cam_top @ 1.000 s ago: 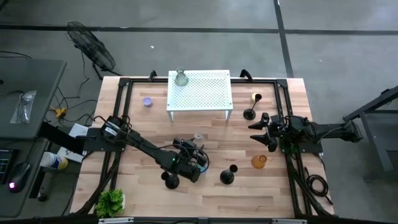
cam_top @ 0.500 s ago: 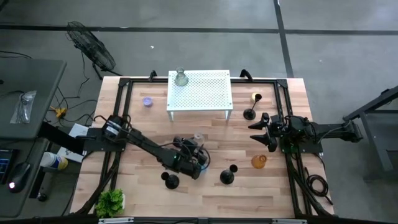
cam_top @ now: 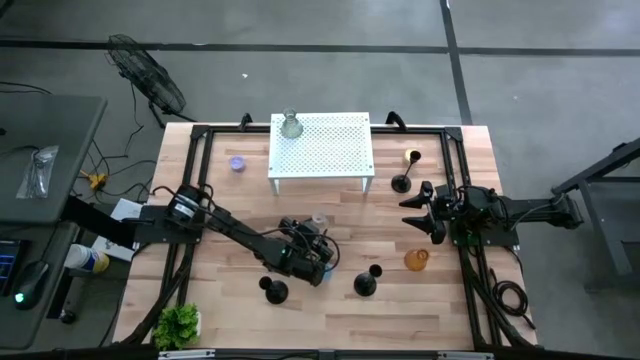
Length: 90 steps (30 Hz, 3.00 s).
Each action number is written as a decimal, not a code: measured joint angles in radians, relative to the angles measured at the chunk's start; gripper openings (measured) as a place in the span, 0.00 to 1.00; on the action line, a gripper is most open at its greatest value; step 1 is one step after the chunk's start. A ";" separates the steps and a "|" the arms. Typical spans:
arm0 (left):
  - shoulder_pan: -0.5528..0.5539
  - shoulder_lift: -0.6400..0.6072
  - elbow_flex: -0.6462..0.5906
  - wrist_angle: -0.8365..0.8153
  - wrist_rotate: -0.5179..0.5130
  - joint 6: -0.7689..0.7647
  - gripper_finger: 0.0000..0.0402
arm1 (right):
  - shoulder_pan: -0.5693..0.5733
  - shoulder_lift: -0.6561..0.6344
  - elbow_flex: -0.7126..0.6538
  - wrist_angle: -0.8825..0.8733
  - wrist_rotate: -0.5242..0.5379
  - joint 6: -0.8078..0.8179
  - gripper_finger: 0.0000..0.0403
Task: Pick & Place candle stick holders
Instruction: Put the transparent glass candle holder on the shelf aligned with the other glass candle holder
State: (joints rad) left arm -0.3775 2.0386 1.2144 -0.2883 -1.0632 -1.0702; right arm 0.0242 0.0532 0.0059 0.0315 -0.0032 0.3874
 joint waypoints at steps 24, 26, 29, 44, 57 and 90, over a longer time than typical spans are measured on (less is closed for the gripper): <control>0.051 0.008 0.000 0.009 -0.069 -0.011 0.67 | 0.000 0.000 0.000 0.000 0.000 0.000 0.64; 0.051 0.008 0.000 0.009 -0.065 -0.012 0.67 | 0.000 0.000 0.000 0.000 0.000 0.000 0.64; 0.051 0.008 0.000 0.009 -0.065 -0.012 0.67 | 0.000 0.000 0.000 0.000 0.000 0.000 0.64; 0.051 0.008 0.000 0.008 -0.047 -0.087 0.66 | 0.000 0.000 0.000 0.000 0.000 0.000 0.64; 0.051 0.008 0.000 0.007 -0.047 -0.089 0.34 | 0.000 0.000 0.000 0.000 0.000 0.000 0.64; 0.050 -0.119 -0.001 0.002 -0.070 0.103 0.29 | 0.000 0.000 0.000 0.001 0.000 0.000 0.64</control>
State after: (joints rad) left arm -0.3271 1.9192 1.2137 -0.2867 -1.1337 -0.9673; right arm 0.0240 0.0532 0.0063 0.0321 -0.0032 0.3876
